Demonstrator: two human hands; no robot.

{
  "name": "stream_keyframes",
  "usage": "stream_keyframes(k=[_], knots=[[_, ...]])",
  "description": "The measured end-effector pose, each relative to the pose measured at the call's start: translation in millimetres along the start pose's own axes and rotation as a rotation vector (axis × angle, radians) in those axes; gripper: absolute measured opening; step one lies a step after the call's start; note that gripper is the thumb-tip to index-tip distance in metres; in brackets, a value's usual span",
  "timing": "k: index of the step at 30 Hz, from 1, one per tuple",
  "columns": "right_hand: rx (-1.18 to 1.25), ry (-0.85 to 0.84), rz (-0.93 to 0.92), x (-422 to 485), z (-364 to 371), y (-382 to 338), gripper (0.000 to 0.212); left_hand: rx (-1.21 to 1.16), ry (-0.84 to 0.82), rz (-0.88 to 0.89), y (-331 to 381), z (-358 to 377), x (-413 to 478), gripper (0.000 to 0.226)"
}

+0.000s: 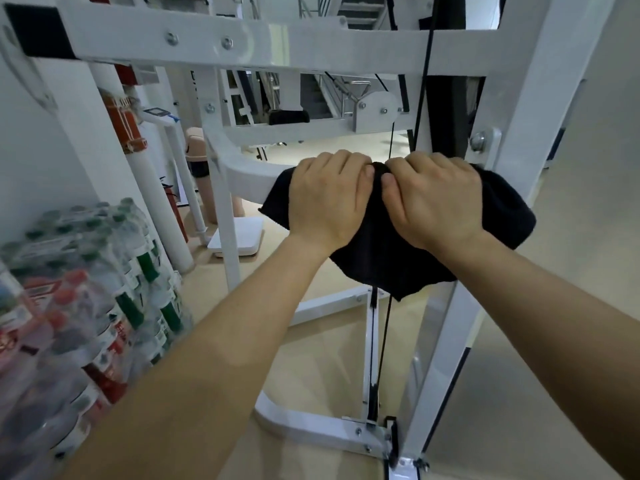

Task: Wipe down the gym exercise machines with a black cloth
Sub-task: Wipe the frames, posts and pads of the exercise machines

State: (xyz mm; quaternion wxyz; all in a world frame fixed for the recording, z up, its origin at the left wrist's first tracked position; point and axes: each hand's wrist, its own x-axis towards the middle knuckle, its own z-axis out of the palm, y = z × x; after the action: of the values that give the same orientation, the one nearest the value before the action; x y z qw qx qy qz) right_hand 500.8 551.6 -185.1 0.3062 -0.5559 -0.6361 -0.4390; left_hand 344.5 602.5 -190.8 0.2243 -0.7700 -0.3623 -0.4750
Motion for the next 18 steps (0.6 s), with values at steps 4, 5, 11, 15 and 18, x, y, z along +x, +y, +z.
stream_keyframes(k=[4, 5, 11, 15, 18], knots=[[0.079, -0.042, -0.021, 16, 1, -27, 0.043, -0.092, 0.016, -0.175, -43, -21, -12, 0.036], [0.111, -0.05, -0.045, 19, 3, -37, 0.041, -0.122, 0.032, -0.243, -55, -27, -16, 0.034], [0.293, 0.053, -0.098, 22, 10, -60, 0.021, -0.194, 0.015, -0.552, -69, -43, -24, 0.022], [0.399, 0.092, -0.138, 18, 1, -61, 0.017, -0.328, 0.083, -0.655, -59, -56, -31, 0.019], [0.495, 0.062, -0.247, 2, -8, -71, 0.016, -0.301, 0.059, -0.645, -58, -66, -58, 0.019]])
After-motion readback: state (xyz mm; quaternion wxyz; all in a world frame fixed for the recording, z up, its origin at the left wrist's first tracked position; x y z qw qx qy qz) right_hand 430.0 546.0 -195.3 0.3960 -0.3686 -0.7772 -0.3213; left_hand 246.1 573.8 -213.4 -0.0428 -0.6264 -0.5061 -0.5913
